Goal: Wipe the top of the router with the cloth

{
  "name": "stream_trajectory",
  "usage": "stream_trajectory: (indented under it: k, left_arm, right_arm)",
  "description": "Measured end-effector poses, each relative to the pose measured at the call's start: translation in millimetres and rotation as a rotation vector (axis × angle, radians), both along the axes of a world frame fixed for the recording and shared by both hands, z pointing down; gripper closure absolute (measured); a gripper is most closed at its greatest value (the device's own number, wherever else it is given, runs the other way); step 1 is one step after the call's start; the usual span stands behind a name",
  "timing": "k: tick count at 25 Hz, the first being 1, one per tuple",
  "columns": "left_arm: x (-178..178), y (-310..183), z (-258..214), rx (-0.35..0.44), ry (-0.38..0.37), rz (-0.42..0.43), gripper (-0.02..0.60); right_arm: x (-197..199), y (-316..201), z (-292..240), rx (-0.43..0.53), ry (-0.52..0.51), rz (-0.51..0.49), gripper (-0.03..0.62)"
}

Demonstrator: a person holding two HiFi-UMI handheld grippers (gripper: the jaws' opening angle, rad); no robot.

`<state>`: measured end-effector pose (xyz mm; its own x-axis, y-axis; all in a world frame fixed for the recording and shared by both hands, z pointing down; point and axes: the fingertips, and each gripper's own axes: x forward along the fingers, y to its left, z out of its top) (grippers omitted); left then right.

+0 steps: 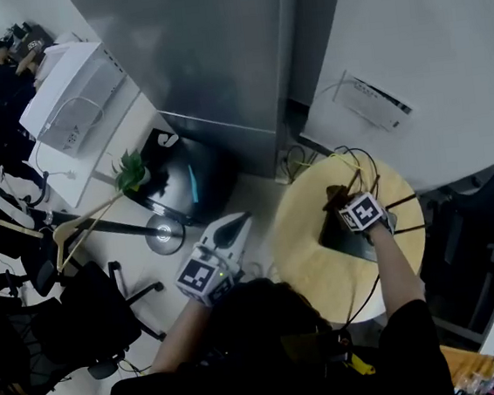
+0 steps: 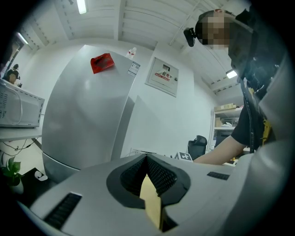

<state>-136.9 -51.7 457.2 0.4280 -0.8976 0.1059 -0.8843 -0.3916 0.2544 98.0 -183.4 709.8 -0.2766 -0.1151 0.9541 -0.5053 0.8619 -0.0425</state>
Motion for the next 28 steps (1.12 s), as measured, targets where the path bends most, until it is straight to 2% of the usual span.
stream_trajectory:
  k: [3,8,12,17,28]
  left_arm:
    - [0,1,1,-0.004,0.0,-0.007,0.584]
    - [1,1,4,-0.007,0.005,-0.001,0.584]
    - [0,-1,5,-0.01,0.007,0.009,0.584]
    - [0,-3,2,0.004,0.014,0.025,0.584]
    - [6,-8,-12,0.06,0.037,0.095,0.584]
  right_arm:
    - [-4,1,4,0.012,0.009,-0.051,0.531]
    - [-26,9,-9,0.092,-0.018,-0.237,0.531]
    - [-28,16,-12,0.137,0.006,-0.311,0.531]
    - [-18,7,-21,0.208,0.035,-0.272,0.531]
    - [-24,0,-92,0.393,0.005,-0.248,0.531]
